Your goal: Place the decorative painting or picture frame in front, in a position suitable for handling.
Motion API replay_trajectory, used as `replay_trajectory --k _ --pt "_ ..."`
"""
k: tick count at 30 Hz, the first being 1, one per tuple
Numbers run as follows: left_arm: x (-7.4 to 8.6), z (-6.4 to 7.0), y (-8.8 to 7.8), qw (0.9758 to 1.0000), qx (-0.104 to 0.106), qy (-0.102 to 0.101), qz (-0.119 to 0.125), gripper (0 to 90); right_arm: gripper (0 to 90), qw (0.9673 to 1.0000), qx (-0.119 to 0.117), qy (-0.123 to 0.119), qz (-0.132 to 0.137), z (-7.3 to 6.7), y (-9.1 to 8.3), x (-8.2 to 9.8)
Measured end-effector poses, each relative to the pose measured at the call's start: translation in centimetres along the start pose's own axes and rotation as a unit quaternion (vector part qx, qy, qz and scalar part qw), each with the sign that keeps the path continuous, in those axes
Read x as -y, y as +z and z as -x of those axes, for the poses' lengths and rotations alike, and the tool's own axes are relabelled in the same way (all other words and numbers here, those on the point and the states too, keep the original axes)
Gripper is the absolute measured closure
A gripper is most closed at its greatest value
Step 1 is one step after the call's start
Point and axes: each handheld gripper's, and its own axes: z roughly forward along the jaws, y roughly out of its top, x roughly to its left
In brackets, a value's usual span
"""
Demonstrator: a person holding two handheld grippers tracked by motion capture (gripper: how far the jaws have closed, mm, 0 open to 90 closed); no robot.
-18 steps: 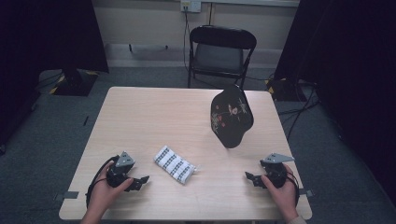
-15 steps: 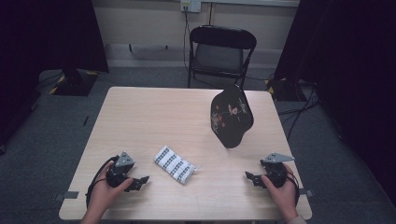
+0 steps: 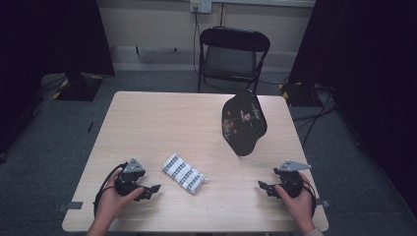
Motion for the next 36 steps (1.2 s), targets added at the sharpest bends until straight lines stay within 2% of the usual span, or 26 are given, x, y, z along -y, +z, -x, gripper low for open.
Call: replay_trajectory --k 11,14,18,21,24,27,30,32,33,36 --pt "-1.8 1.0 0.4 0.9997 0.017 0.002 0.019 17.1 14.1 0.9999 0.0 0.001 0.011 -0.3 -0.3 -0.5" --pt "-2.5 1.7 0.7 0.9994 0.024 0.014 0.019 23.1 14.1 0.9999 0.0 0.0 0.013 -0.4 -0.3 -0.6" --pt "-3.3 3.0 1.7 0.9989 0.029 0.037 0.0 26.1 14.1 0.9999 0.0 -0.002 0.011 -0.4 -0.2 -0.7" --pt "-4.2 3.8 2.6 0.9975 0.029 0.065 -0.002 29.4 14.1 0.9999 0.0 -0.002 0.012 -0.3 -0.3 -0.7" --pt "-5.1 4.4 3.6 0.9973 0.041 0.061 0.006 33.1 14.1 0.9999 0.002 0.0 0.014 -0.3 -0.3 -0.8" --pt "-5.8 4.9 4.7 0.9974 0.028 0.067 0.003 33.2 14.2 0.9999 0.001 0.0 0.016 -0.2 -0.3 -0.8" --pt "-6.1 5.1 5.6 0.9979 0.02 0.061 0.005 31.5 14.2 0.9999 -0.002 -0.002 0.012 -0.3 -0.2 -0.7" --pt "-5.9 5.2 6.2 0.9979 0.023 0.06 -0.007 31.1 14.2 0.9999 -0.003 -0.004 0.009 -0.2 -0.2 -0.8" --pt "-5.8 5.2 6.3 0.9974 0.017 0.068 -0.016 30.9 14.2 0.9999 -0.003 -0.005 0.008 -0.2 -0.2 -0.8" --pt "-5.4 5.1 6.4 0.9972 0.015 0.073 -0.013 30.8 14.2 0.9999 -0.004 -0.003 0.009 0.0 -0.3 -0.8"
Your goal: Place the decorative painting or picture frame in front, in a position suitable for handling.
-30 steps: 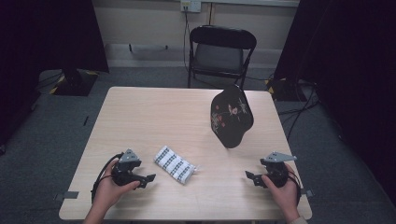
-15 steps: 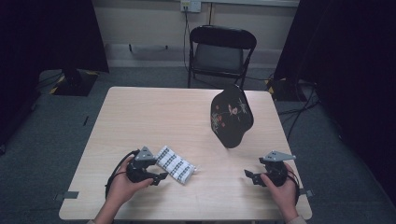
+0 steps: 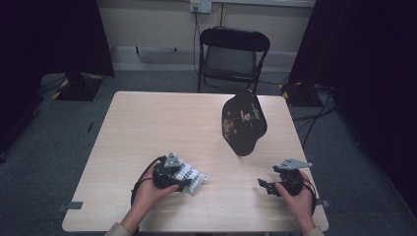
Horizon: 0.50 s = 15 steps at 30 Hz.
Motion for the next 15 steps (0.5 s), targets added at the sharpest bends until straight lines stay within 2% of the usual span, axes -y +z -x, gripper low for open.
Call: replay_trajectory --k 2,10,12,15 --pt "0.1 -0.1 -0.4 0.9999 -0.005 0.001 -0.012 31.3 14.1 1.0 0.0 0.002 0.001 0.1 0.0 0.0" --pt "1.1 -0.7 -1.5 0.9998 -0.011 -0.007 -0.016 31.3 14.2 1.0 -0.002 0.002 0.0 -0.1 0.1 -0.2" --pt "1.2 -0.7 -1.9 0.9996 -0.018 -0.001 -0.021 31.2 14.1 1.0 -0.003 0.002 0.001 -0.2 0.1 -0.2" --pt "0.9 -0.4 -2.3 0.9997 -0.02 0.004 -0.017 30.4 14.2 1.0 -0.004 0.001 0.001 -0.2 0.1 -0.2"
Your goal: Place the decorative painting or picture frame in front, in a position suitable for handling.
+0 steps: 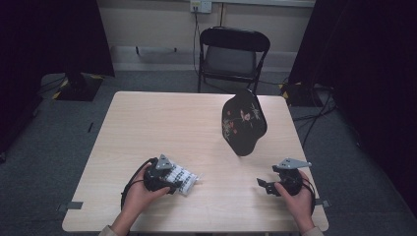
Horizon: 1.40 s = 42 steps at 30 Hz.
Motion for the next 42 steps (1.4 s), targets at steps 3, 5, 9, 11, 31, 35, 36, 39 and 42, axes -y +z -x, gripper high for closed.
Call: replay_trajectory --k 3,5,9,11,31,35,36,39,42 --pt "-1.0 0.9 -0.3 0.9995 0.025 0.001 0.02 34.7 14.2 1.0 0.0 0.002 0.0 0.0 0.0 0.0" --pt "-1.5 1.3 -0.3 0.999 0.034 0.002 0.028 39.1 14.2 1.0 0.0 0.002 0.001 0.0 0.0 -0.1" --pt "-2.8 3.1 0.7 0.997 0.069 0.016 0.031 48.8 14.2 1.0 -0.001 0.004 0.001 0.0 0.0 -0.1" --pt "-3.0 4.0 1.6 0.9962 0.08 0.027 0.018 51.8 14.1 1.0 -0.002 0.003 0.0 0.0 0.1 -0.1" --pt "1.9 2.2 -2.3 0.9981 0.057 0.003 -0.023 47.6 14.2 1.0 -0.007 -0.001 -0.002 -0.2 0.2 -1.1" --pt "2.9 1.0 -3.3 0.9984 0.048 -0.014 -0.025 45.3 14.3 0.9999 -0.009 -0.004 -0.001 -0.4 0.2 -1.6" --pt "3.1 0.8 -3.5 0.9986 0.043 -0.02 -0.024 44.6 14.3 0.9999 -0.01 -0.004 -0.002 -0.4 0.2 -1.7" --pt "3.5 0.3 -4.0 0.9984 0.035 -0.034 -0.026 41.9 14.3 0.9999 -0.01 -0.005 -0.001 -0.4 0.0 -2.2" --pt "3.8 -0.2 -4.5 0.9985 0.025 -0.037 -0.031 41.3 14.2 0.9999 -0.011 -0.004 0.001 -0.2 -0.2 -2.8"
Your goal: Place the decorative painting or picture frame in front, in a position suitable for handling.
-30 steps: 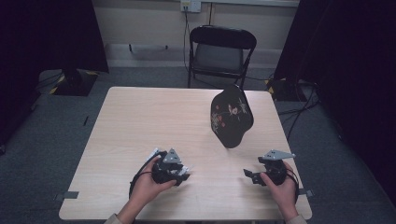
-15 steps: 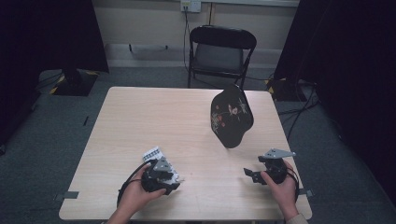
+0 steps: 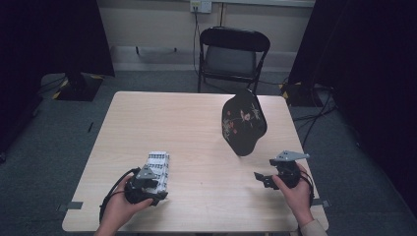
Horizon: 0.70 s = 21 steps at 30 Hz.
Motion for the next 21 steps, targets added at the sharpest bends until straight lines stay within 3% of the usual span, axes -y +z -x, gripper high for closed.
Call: replay_trajectory --k 11,21 --pt "1.4 -2.8 -1.4 0.998 -0.044 -0.045 0.012 37.2 13.9 0.9996 -0.013 -0.005 0.026 -0.2 -1.2 -3.5" --pt "0.7 -3.3 -1.8 0.9968 -0.043 -0.056 0.037 31.5 14.4 0.9998 -0.009 -0.002 0.02 0.2 -1.8 -6.6"
